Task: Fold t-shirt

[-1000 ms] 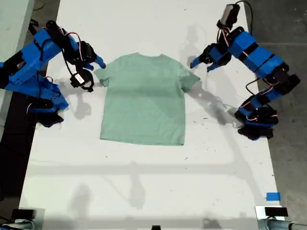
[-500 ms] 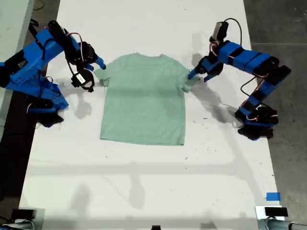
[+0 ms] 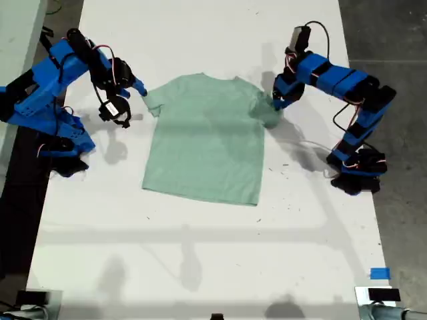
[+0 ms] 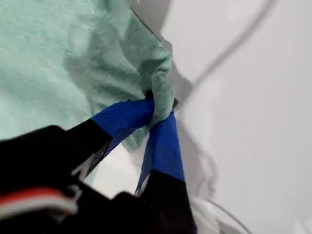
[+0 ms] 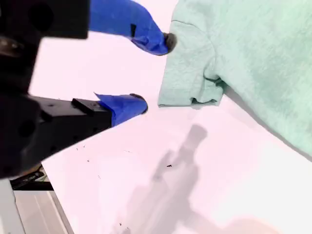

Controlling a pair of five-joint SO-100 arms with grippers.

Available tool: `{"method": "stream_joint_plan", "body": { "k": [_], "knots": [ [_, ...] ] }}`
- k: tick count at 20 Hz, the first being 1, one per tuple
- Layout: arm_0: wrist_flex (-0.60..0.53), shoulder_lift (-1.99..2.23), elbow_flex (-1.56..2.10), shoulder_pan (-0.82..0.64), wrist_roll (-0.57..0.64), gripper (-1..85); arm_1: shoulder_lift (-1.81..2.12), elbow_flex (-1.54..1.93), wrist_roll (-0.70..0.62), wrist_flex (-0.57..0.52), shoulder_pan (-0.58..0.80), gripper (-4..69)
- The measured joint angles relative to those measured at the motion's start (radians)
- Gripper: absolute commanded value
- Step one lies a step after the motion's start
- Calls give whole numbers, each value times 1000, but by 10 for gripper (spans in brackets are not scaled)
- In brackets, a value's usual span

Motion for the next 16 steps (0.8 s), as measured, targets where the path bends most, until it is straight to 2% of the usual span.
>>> {"method": "stream_joint_plan", "body": {
  "k": [5,9,12,16],
  "knots": [
    [0,0,0,0,0,199,0,-167,-21,89,-18,-10],
    [0,0,0,0,0,199,-58,-439,44,115,-144,-10],
    [0,0,0,0,0,200,-202,-663,117,107,-250,-10],
    [0,0,0,0,0,200,-411,-822,183,25,-344,-10]
  ]
}}
